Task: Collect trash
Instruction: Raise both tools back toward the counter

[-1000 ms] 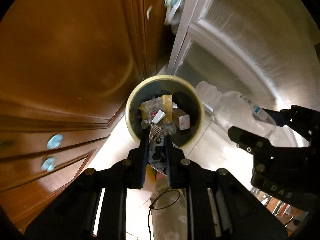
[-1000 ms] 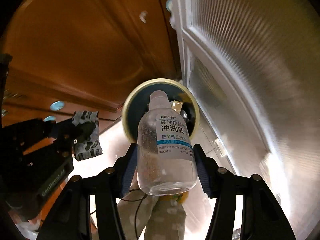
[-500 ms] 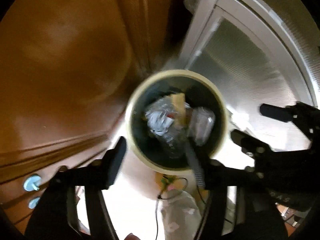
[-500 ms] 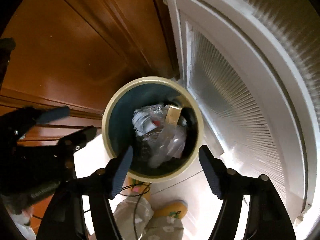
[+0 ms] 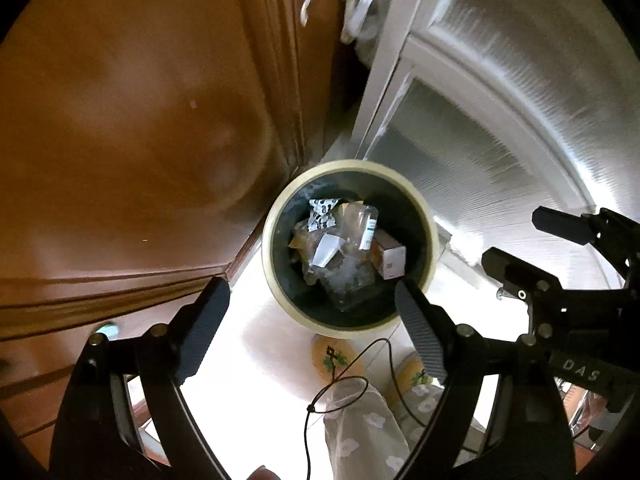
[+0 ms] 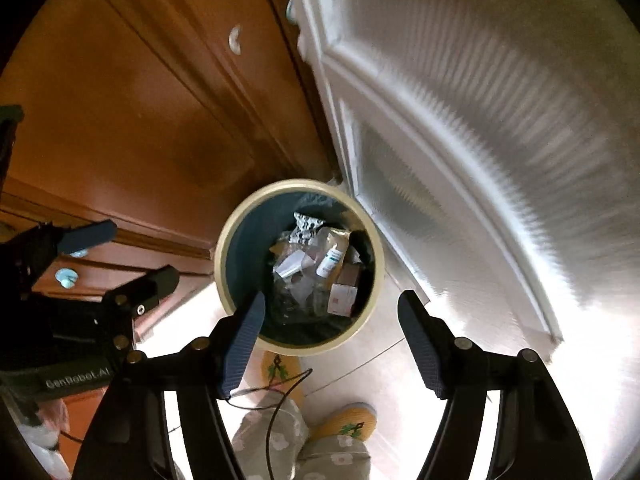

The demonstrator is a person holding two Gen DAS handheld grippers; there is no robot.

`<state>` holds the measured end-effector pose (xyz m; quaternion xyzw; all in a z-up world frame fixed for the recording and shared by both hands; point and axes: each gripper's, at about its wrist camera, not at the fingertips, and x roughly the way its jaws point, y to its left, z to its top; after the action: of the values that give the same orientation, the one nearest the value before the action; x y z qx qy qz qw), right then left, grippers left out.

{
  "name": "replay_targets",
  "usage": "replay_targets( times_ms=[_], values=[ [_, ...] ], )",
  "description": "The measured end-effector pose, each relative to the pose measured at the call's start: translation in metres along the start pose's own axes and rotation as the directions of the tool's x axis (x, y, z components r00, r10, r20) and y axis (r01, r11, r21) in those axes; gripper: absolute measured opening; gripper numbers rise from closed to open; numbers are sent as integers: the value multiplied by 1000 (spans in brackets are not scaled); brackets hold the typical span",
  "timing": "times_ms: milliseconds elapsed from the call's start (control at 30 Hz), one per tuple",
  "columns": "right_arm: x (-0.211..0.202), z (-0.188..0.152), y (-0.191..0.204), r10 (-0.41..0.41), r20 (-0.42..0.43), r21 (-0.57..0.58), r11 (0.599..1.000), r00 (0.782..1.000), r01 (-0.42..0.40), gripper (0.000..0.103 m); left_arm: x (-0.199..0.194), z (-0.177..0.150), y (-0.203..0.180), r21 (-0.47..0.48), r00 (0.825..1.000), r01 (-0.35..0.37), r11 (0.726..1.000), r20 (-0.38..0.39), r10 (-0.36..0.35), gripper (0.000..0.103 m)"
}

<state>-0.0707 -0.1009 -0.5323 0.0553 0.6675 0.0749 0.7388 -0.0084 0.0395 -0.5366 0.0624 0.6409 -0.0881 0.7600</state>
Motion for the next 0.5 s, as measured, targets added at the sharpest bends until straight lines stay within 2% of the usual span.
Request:
replay_targets(
  times_ms=[233,400,500],
  values=[
    [-73,-6,6,-1,56,38,999,998,-1,70,-74,-7,-10,-41,999,29,999,30,-28,83],
    [-141,-14,11,11,101,55,998,995,-16,70,-129,-19,-18,-51,997,34,998,65,-31,83],
    [-192,-19,19,22,137,48,998,990,-29,70,-179,-23,-24,-63,994,50,997,96,-44,83]
  ],
)
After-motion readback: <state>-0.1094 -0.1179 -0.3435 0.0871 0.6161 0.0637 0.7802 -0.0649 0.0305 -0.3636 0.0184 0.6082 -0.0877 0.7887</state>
